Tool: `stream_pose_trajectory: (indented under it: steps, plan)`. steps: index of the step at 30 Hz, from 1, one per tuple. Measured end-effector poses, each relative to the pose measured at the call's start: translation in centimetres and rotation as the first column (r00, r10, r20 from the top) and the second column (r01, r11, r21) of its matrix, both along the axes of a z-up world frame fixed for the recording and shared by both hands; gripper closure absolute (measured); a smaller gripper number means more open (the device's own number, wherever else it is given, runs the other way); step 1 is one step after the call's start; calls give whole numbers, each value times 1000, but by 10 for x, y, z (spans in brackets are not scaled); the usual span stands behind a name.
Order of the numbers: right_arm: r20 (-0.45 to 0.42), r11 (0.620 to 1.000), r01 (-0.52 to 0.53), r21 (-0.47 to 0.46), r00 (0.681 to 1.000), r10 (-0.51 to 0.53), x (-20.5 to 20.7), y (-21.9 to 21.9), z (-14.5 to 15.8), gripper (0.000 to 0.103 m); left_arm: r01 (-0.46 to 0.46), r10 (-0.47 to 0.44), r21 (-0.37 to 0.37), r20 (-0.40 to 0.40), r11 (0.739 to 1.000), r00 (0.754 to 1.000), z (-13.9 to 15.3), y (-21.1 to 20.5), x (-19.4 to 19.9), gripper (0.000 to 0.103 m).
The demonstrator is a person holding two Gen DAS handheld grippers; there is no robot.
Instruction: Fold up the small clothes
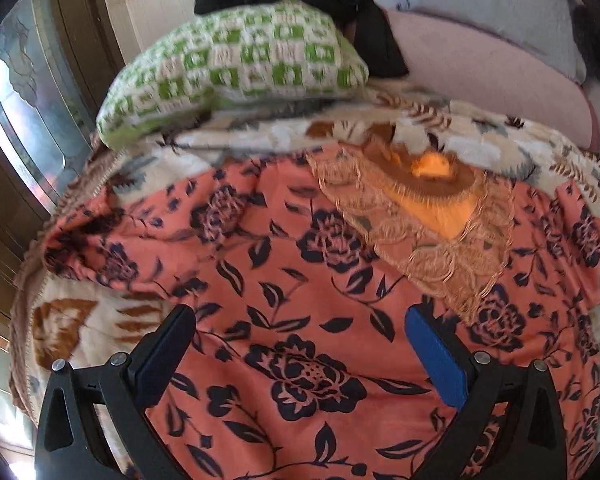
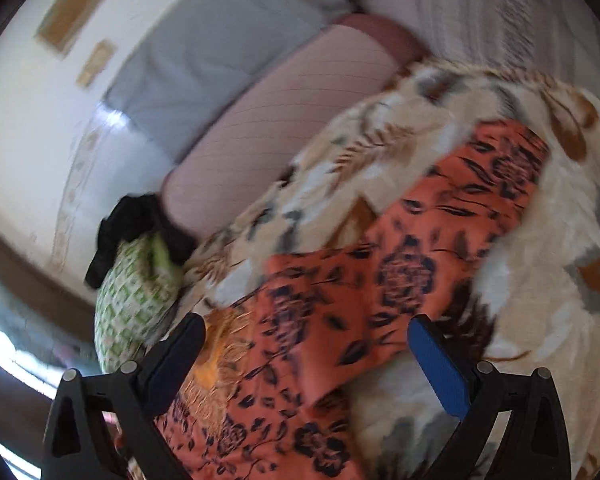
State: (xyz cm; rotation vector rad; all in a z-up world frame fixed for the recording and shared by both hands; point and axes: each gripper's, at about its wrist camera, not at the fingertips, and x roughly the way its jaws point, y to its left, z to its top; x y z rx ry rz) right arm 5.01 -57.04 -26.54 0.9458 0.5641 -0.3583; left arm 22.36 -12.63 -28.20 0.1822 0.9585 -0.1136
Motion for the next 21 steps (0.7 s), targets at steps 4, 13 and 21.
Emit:
stream_pose_trajectory:
  steps: [4, 13, 21]
  plan:
    - [-24, 967, 130, 221, 992, -128, 6, -63, -67, 28, 7, -6, 19, -86, 1000, 996, -45, -2, 12, 0]
    - [-5, 936, 289, 202, 956, -294, 23, -128, -91, 60, 8, -8, -30, -23, 1000, 1000, -55, -2, 2, 0]
    - [124, 952, 301, 58, 944, -306, 22, -111, -41, 96, 38, -43, -53, -98, 998, 994, -39, 9, 21, 0]
